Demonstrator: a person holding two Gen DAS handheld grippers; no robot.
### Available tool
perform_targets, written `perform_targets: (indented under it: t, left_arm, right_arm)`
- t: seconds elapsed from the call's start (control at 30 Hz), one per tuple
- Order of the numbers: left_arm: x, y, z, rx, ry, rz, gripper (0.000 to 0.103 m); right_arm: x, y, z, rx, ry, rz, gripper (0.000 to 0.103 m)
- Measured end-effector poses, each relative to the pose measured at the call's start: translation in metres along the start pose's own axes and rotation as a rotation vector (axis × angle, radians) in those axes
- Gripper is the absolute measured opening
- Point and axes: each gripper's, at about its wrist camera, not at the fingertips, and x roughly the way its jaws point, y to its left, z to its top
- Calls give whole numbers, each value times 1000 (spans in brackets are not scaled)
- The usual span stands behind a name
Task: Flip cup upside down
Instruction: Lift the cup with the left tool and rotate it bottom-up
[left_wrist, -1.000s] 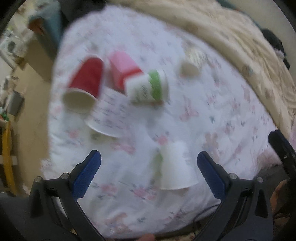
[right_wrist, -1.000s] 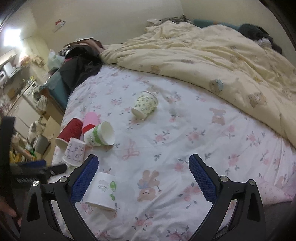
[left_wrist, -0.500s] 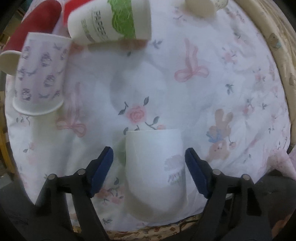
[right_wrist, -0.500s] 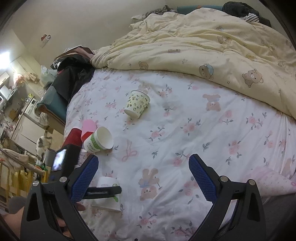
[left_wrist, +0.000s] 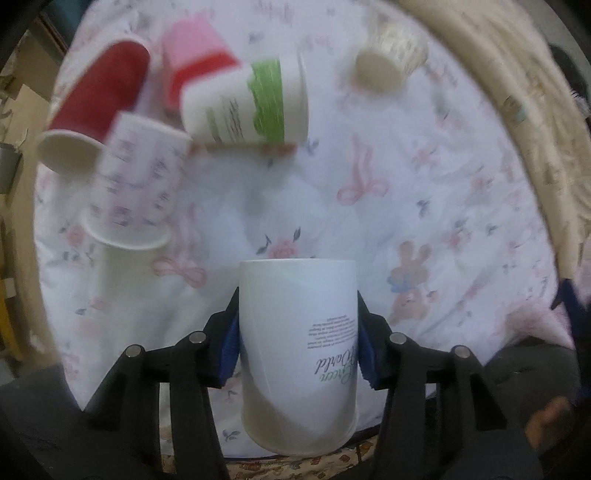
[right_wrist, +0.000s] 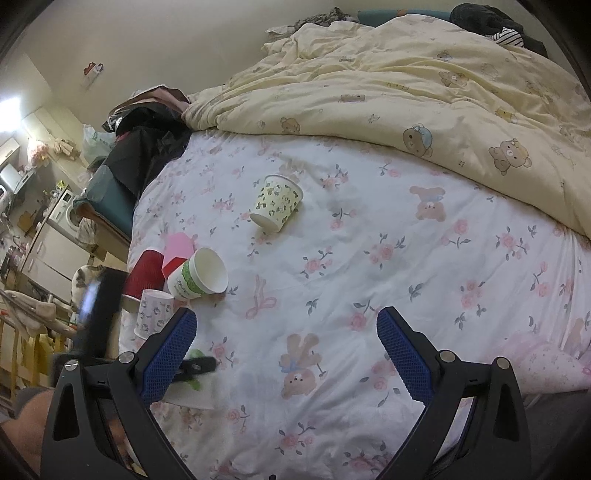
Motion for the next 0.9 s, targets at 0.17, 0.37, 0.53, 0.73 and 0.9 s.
perform_targets:
  t: [0.17,0.37,0.53,0.73,0.9]
  left_arm:
    - [-48,21,0,38,-105,-50,48]
    - [-71,42,-1,60,-217,-16,48]
    - [-62,63,-7,11,-247,-11,48]
    - [-59,76,-7,-39,-268,-44,48]
    - [-62,70,-8,-32,-303,-96,48]
  right_arm:
    - [7,6,-4,-19,27,-6,100]
    - [15,17,-10,-67,54,-8,100]
    - [17,28,-14,-120,51,-13,100]
    - [24,42,-17,-178,81,32,100]
    - [37,56,-18,-204,148,129,100]
